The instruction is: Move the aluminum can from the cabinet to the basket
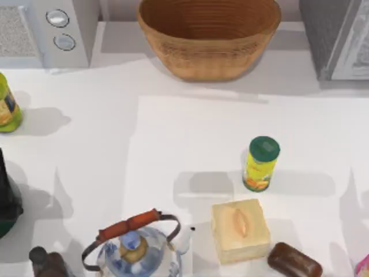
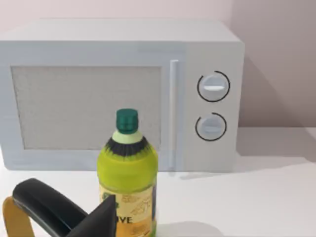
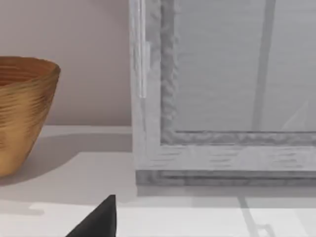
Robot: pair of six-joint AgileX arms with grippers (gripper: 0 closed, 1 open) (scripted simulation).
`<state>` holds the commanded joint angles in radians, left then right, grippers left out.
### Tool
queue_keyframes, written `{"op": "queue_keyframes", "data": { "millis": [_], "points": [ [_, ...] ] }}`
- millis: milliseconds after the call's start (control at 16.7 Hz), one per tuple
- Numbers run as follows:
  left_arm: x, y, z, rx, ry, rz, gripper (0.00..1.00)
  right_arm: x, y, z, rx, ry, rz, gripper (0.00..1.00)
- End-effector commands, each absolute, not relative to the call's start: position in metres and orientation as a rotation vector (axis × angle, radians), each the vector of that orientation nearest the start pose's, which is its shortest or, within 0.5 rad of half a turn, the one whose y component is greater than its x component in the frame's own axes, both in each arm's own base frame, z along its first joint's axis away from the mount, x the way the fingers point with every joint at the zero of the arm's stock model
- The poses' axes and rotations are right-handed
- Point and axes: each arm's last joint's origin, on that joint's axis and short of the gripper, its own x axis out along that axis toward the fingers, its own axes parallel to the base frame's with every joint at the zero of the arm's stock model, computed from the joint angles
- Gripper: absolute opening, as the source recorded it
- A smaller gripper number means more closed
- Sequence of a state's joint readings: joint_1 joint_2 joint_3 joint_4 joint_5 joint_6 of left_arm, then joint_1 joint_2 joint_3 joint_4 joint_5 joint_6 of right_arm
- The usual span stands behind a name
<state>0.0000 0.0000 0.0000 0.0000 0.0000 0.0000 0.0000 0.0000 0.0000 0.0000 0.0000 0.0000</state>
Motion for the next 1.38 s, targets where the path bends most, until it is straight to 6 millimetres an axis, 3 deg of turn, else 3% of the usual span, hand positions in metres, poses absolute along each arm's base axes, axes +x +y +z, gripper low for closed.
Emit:
{"op": "queue_keyframes", "data": {
  "millis": [240, 420, 720, 1080, 1380],
  "points": [
    [0.106, -0.001, 0.16, 0.0, 0.0, 0.0, 1.0, 0.106, -0.001, 0.168, 0.0, 0.008, 0.001, 1.0],
    [0.106, -0.001, 0.16, 0.0, 0.0, 0.0, 1.0, 0.107, 0.001, 0.199, -0.002, 0.028, 0.0, 1.0],
    [0.106, -0.001, 0.16, 0.0, 0.0, 0.0, 1.0, 0.123, 0.005, 0.294, -0.004, 0.038, -0.004, 1.0],
    [0.106, -0.001, 0.16, 0.0, 0.0, 0.0, 1.0, 0.174, 0.019, 0.421, -0.002, 0.007, -0.006, 1.0],
    [0.106, -0.001, 0.16, 0.0, 0.0, 0.0, 1.0, 0.223, 0.035, 0.489, 0.003, -0.017, -0.003, 1.0]
  ]
}}
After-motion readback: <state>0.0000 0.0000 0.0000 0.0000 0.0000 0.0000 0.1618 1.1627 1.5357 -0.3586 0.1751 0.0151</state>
